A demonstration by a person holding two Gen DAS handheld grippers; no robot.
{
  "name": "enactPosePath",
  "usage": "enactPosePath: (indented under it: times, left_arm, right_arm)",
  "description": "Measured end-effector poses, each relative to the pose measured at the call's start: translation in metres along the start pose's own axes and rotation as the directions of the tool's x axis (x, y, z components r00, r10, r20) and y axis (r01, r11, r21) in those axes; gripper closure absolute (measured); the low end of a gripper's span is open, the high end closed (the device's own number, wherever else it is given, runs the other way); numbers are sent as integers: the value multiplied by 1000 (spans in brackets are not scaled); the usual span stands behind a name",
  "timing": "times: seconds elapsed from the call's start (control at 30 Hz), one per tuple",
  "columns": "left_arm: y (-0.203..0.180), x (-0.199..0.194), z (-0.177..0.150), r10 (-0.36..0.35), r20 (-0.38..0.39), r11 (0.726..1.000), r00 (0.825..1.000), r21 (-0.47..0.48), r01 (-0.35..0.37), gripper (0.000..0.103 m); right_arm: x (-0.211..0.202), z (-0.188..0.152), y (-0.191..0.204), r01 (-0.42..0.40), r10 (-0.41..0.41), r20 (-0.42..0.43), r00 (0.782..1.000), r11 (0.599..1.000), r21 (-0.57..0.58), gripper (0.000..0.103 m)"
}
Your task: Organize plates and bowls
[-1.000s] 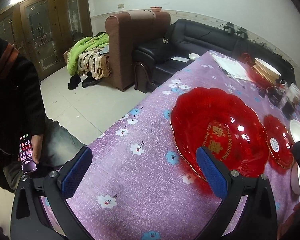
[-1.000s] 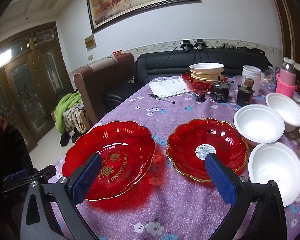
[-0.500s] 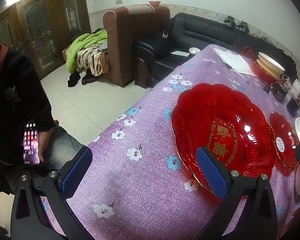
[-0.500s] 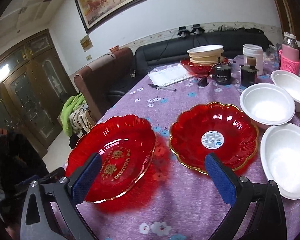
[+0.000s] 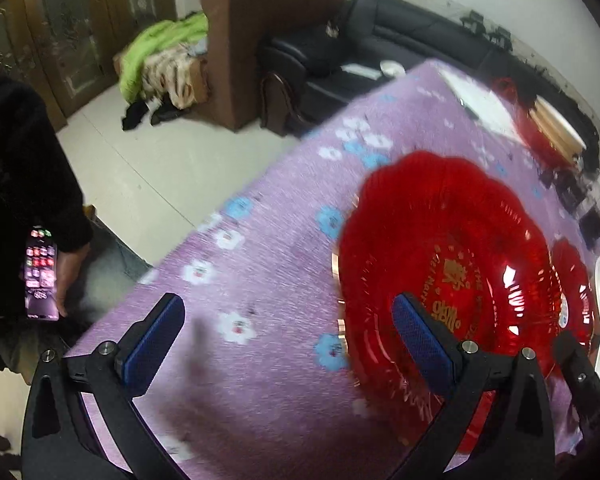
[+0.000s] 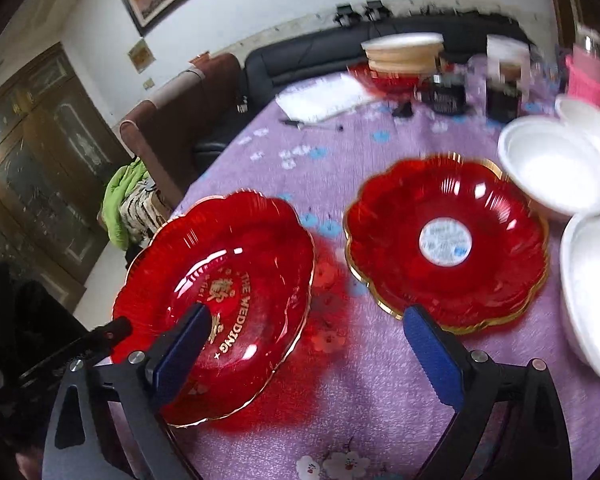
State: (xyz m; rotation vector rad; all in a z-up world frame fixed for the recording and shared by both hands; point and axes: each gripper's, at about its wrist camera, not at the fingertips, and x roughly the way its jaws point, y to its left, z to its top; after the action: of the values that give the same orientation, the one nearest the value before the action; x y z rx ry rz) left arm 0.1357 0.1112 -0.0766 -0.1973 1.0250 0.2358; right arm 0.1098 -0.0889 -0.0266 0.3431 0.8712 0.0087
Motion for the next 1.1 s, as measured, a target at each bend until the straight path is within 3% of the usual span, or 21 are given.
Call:
enactPosePath:
  times: [0.17, 0.27, 0.37, 0.4, 0.43, 0.53, 0.63, 0.87, 1.1]
  left_arm:
    - [-9, 14, -5, 24, -44, 999, 999, 39, -23, 0]
    - [-9, 13, -5, 43, -29, 998, 999, 54, -41, 5]
    - [-8, 8, -4, 45, -1, 997, 999, 67, -45, 21]
    - [-8, 7, -4, 34, 9, 997, 999, 68, -35, 32]
    - [-8, 4, -4, 18, 22, 997, 1000, 72, -19, 44]
    - [-11, 0, -5, -35, 11, 996, 999, 81, 34, 67]
    - [-19, -1, -6, -54, 7, 993, 999, 109, 53, 86]
    - [-11, 0, -3, -134, -24, 988, 991, 70, 135, 89]
    - [-4, -10, -16, -132, -46, 989, 990, 54, 134, 90]
  right_arm:
    - [23, -1, 0, -3, 6, -87, 996, 999, 34, 23]
    - [38, -2, -2, -37, 47, -145, 988, 997, 72, 46]
    - [40, -1, -2, -33, 42, -127, 991, 997, 76, 59]
    - [42, -1, -2, -28, 37, -136, 990, 997, 67, 70]
    - [44, -1, -1, -24, 32, -141, 989, 998, 60, 75]
    - [44, -2, 1, -61, 67, -129, 989, 997, 48, 88]
    - [44, -1, 4, -58, 61, -117, 991, 998, 30, 88]
    - [42, -2, 0, -83, 88, -112, 990, 995, 47, 88]
    - [34, -9, -1, -97, 102, -135, 986, 994, 41, 88]
